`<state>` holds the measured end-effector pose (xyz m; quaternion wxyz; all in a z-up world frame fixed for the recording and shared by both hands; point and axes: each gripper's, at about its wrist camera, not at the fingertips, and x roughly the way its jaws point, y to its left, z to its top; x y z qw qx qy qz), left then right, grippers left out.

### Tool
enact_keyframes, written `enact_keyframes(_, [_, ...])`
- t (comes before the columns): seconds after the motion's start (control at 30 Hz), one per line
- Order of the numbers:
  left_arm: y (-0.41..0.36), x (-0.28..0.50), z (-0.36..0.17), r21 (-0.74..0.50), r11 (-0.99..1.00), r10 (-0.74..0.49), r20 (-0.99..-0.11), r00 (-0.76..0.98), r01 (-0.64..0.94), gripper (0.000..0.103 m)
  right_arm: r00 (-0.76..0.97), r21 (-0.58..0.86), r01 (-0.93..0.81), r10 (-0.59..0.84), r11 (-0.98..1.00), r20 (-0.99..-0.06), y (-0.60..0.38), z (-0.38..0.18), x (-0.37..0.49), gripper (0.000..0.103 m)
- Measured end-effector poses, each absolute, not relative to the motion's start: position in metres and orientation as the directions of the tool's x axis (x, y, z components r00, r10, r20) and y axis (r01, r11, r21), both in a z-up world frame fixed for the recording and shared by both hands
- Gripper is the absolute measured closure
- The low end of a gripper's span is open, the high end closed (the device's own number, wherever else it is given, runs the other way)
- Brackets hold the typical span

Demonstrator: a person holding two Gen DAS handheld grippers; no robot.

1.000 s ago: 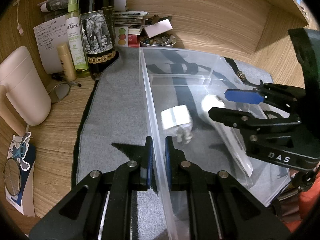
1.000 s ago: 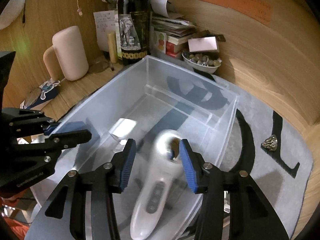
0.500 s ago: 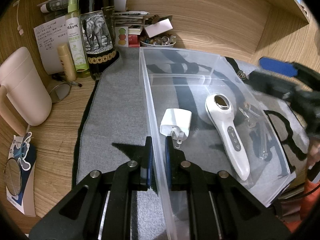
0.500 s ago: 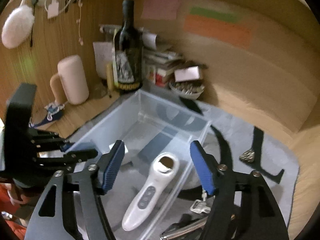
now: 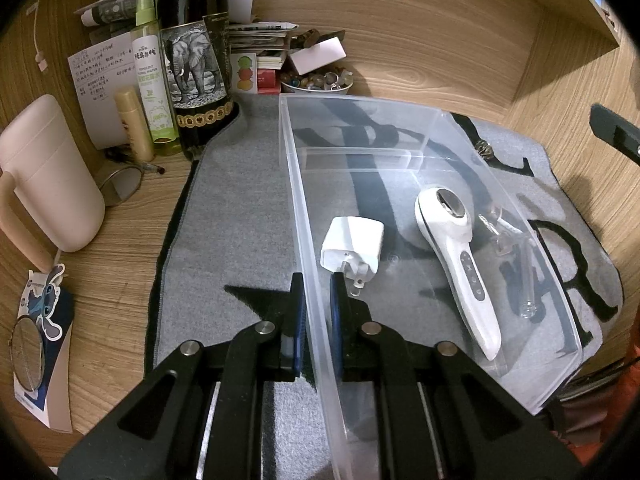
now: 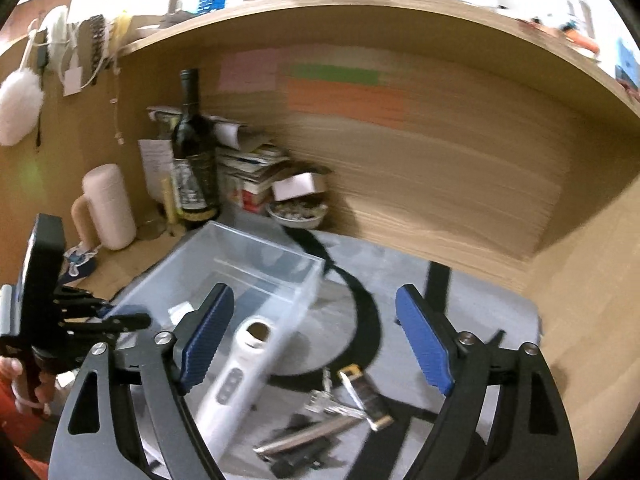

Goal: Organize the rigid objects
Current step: 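Move the right tool to the black-and-gold bottle and grasp it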

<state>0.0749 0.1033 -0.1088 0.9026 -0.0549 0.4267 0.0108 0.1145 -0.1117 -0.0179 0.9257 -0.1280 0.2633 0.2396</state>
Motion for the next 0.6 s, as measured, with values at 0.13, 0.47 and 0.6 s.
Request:
enact_keyframes(0.13, [0.103, 0.075, -0.109, -0.089, 0.994, -0.027, -0.772, 0.635, -0.066, 0.093, 0.749, -0.11, -0.475, 0.335, 0.873, -0.572, -0.128, -0.028, 0.117, 0.021])
enact_keyframes(0.47, [0.104, 0.075, -0.109, -0.089, 0.994, -0.026, -0.772, 0.636, -0.067, 0.093, 0.688, -0.125, -0.391, 0.2, 0.912, -0.697, -0.164, -0.083, 0.144, 0.021])
enact_keyframes(0.6, [0.105, 0.074, -0.11, -0.088, 0.994, -0.025, -0.772, 0.635, -0.069, 0.093, 0.638, -0.095, -0.362, 0.172, 0.927, -0.751, -0.181, -0.109, 0.16, 0.021])
